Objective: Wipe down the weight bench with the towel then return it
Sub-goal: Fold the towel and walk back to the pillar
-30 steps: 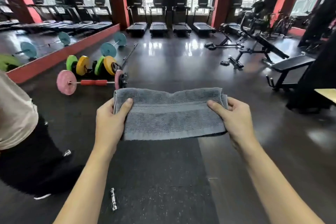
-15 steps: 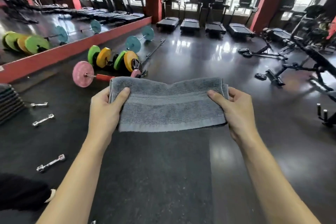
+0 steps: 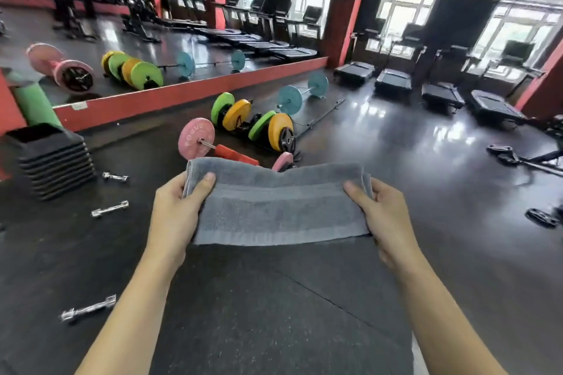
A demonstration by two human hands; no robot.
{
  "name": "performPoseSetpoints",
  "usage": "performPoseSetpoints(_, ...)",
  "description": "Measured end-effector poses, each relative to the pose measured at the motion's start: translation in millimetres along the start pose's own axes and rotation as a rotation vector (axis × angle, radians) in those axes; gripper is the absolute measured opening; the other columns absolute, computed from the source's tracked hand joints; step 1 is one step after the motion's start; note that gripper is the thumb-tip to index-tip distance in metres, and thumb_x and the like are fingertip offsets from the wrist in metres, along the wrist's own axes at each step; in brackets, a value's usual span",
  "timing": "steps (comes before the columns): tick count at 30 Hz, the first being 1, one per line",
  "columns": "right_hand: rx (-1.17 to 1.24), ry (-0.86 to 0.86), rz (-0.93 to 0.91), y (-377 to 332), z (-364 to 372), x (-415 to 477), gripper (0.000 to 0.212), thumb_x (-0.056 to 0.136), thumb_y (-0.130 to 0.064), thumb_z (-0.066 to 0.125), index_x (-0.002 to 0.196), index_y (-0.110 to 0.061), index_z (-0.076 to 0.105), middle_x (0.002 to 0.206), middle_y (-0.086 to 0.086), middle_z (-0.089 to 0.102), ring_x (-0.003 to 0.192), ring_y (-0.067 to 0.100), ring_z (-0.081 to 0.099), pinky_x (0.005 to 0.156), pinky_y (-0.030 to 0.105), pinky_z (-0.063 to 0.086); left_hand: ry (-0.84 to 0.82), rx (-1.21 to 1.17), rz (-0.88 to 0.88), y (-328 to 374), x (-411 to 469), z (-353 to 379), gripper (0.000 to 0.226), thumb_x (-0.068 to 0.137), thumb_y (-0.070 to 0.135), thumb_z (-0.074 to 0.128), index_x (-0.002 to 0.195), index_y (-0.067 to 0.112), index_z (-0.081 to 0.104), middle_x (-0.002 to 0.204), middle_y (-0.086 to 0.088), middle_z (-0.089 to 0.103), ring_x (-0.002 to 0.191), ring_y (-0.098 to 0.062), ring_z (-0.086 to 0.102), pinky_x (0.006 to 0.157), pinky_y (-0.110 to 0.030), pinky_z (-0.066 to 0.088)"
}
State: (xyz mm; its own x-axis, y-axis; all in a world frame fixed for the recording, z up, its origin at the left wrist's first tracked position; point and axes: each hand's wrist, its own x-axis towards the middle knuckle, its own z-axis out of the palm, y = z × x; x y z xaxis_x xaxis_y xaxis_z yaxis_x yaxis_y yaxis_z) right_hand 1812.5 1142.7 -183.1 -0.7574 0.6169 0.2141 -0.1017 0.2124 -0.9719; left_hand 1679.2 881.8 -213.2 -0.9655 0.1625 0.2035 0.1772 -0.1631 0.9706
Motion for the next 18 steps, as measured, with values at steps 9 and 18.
performPoseSetpoints(9,0.015,-0.196,0.026,28.0,167.1,213.0,0.014,0.093,-0.027,0.074,0.095,-0.015,0.079,0.095,0.009,0.081,0.086,0.024,0.078,0.068,0.034,0.062,0.157,-0.032,-0.171,-28.0,205.2,-51.6,0.019,0.099,0.026,0.064,0.099,0.011,0.076,0.091,-0.008,0.081,0.083,-0.025,0.077,0.069,-0.036,0.061)
performPoseSetpoints(18,0.042,-0.367,0.007,87.8,361.7,414.1,0.018,0.093,-0.03,0.074,0.095,-0.012,0.076,0.097,0.015,0.078,0.095,0.038,0.074,0.079,0.057,0.059,0.255,0.087,-0.142,-88.6,408.7,-137.5,0.009,0.094,0.023,0.069,0.097,0.022,0.078,0.096,-0.004,0.081,0.085,-0.02,0.077,0.069,-0.034,0.059)
